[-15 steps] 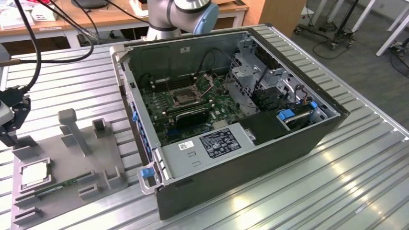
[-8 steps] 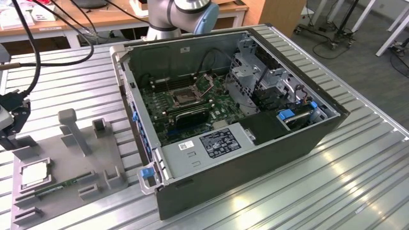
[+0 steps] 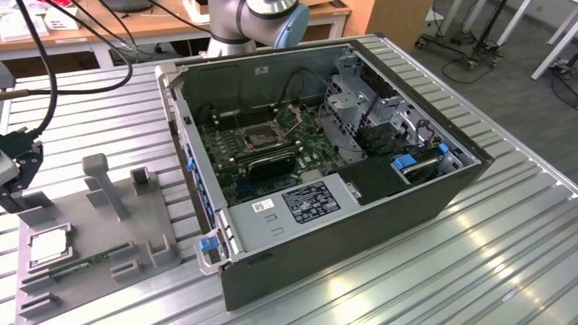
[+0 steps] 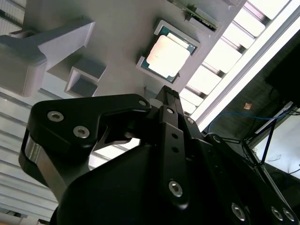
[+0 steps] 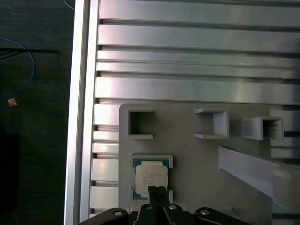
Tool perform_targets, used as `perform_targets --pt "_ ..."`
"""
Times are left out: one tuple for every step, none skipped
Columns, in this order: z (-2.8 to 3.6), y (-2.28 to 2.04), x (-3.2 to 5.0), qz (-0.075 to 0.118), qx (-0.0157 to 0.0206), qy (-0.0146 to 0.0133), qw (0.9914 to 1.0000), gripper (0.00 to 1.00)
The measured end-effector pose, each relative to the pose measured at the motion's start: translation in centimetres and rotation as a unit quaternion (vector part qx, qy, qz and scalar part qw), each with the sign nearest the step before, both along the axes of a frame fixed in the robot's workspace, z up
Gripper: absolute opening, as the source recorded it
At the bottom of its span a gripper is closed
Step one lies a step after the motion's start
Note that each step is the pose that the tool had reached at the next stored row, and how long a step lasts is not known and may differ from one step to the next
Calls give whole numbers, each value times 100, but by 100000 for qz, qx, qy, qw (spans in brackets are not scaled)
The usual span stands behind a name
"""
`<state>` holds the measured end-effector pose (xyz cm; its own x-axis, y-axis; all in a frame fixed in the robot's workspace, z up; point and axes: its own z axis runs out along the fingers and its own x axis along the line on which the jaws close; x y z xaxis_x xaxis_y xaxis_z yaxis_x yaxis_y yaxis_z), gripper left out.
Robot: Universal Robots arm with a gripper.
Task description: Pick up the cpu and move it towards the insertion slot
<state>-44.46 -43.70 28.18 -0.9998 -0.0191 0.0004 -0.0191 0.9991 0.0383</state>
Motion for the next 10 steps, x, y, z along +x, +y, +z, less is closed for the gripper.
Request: perform_targets --pt "-2 0 -1 -3 -1 4 100000 11" --pt "-8 -1 0 1 3 -6 100000 11" --pt "-12 -1 0 -2 2 -2 100000 11" --pt "-18 -2 0 1 0 1 100000 11" --pt "-23 -2 0 -1 -2 4 100000 11" --pt "-30 -2 0 -1 -1 4 100000 11" --pt "-34 -3 0 1 -4 10 100000 11" --pt "-35 -3 0 0 -12 19 100000 11" --pt "-39 -3 0 0 -5 6 100000 11" --pt "-40 -3 0 0 -2 4 100000 11"
